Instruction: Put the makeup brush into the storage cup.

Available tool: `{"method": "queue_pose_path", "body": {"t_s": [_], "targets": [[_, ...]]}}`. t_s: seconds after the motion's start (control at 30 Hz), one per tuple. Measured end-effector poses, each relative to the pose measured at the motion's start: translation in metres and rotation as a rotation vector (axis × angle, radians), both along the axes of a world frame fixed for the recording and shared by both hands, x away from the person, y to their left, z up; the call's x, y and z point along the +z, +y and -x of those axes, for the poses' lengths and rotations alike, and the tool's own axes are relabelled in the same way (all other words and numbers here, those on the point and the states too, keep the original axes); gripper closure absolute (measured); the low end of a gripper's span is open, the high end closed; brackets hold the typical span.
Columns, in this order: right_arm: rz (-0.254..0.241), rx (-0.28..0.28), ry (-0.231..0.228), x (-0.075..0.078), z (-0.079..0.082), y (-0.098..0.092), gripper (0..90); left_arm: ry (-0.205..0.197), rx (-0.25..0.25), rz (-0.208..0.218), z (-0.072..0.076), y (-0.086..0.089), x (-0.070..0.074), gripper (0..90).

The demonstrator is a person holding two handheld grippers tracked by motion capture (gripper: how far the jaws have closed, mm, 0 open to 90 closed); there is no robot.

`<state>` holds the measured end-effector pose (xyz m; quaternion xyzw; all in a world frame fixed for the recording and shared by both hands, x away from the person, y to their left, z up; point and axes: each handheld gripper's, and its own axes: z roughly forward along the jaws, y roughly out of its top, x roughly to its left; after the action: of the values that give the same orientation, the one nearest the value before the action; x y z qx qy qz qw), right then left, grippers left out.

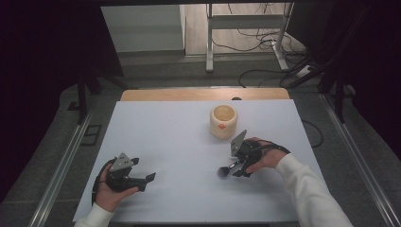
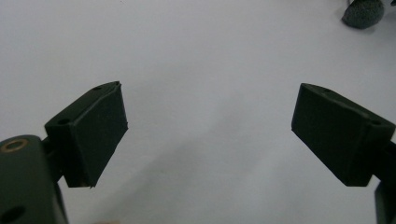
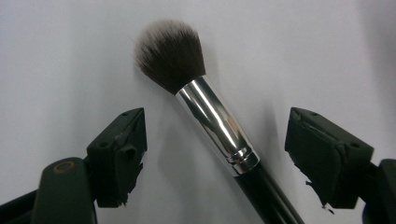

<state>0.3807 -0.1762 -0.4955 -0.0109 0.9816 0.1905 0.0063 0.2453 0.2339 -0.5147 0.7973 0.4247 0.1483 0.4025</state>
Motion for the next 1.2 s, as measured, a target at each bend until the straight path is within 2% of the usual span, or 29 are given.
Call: {"method": "queue_pose_path", "body": {"t_s": [0.1,0.4,0.57,0.63,0.83,1.07,1.1,1.2], "targets": [[0.021,-0.001,-0.004,-0.002,-0.001,0.0,22.6,0.0,0.0,0.002,0.0,0.0,0.0,11.0],[0.034,0.008,0.013,-0.009,-0.002,0.003,25.6,0.001,0.0,-0.001,0.0,0.0,0.0,11.0],[0.035,0.011,0.012,-0.006,-0.004,0.001,38.1,0.0,0.001,-0.002,0.0,0.0,0.0,11.0],[0.037,0.015,0.016,-0.006,-0.005,0.002,39.7,0.0,0.002,-0.004,0.0,0.0,0.0,11.0],[0.099,0.071,-0.011,-0.002,-0.001,0.01,51.9,-0.001,0.001,-0.004,0.0,0.0,0.0,11.0],[0.101,0.079,-0.001,-0.002,0.0,0.01,60.5,-0.004,0.002,-0.003,0.001,0.0,0.001,11.0],[0.103,0.083,-0.002,-0.001,0.0,0.01,65.0,-0.004,0.002,-0.003,0.001,0.0,0.0,11.0],[0.109,0.086,-0.001,-0.001,0.001,0.011,70.4,-0.004,0.002,-0.003,0.001,0.0,0.0,11.0]]}}
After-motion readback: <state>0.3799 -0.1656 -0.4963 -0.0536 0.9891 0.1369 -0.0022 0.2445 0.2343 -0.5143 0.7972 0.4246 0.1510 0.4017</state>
